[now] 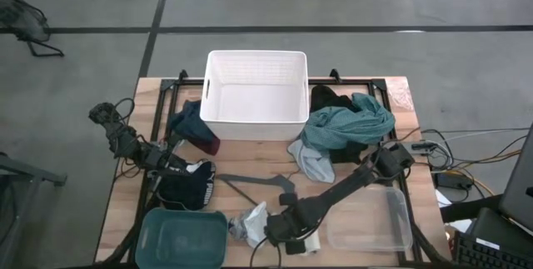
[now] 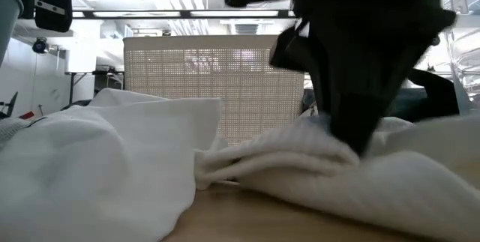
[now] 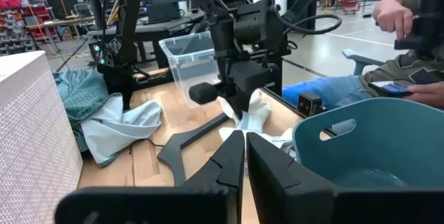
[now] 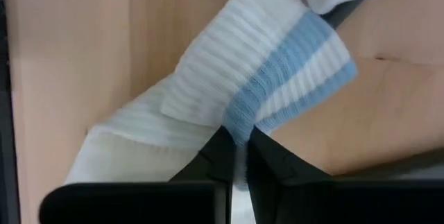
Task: Pick & Place Cloths
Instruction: Put the white and blue sock into the transparent bin
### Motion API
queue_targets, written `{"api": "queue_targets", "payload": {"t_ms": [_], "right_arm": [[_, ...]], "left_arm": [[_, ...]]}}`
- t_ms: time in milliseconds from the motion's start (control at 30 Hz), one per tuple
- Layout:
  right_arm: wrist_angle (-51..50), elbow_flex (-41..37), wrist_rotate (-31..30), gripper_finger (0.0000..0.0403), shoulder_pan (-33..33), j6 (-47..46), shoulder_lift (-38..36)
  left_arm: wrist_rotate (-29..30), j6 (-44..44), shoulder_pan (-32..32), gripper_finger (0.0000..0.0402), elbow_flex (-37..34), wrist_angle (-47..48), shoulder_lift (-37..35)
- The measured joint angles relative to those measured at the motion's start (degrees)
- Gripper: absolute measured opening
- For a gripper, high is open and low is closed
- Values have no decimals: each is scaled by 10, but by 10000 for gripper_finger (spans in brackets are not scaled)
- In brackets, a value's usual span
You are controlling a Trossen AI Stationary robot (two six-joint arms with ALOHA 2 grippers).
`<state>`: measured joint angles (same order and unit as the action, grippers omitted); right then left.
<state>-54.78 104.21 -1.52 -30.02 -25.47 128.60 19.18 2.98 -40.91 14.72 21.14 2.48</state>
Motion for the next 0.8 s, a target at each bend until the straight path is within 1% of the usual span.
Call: {"api": "queue_targets", "payload": {"t_ms": [100,233,467,633,800], "right_arm": [[-58,36,-39,13,-2,0,-13],[-155,94,-119,13,-10,-8,-33],[-272,178,-221,13,-42,-64,-81],[-347,201,-290,13,-80,-133,-122],[-351,188,-326,13,-120,-183,-188]], "left_arm": [[0,0,0,23,0,0,0],[0,0,0,23,0,0,0],[0,0,0,23,0,4,0],[0,0,0,23,0,5,0],[0,0,0,23,0,5,0]]}}
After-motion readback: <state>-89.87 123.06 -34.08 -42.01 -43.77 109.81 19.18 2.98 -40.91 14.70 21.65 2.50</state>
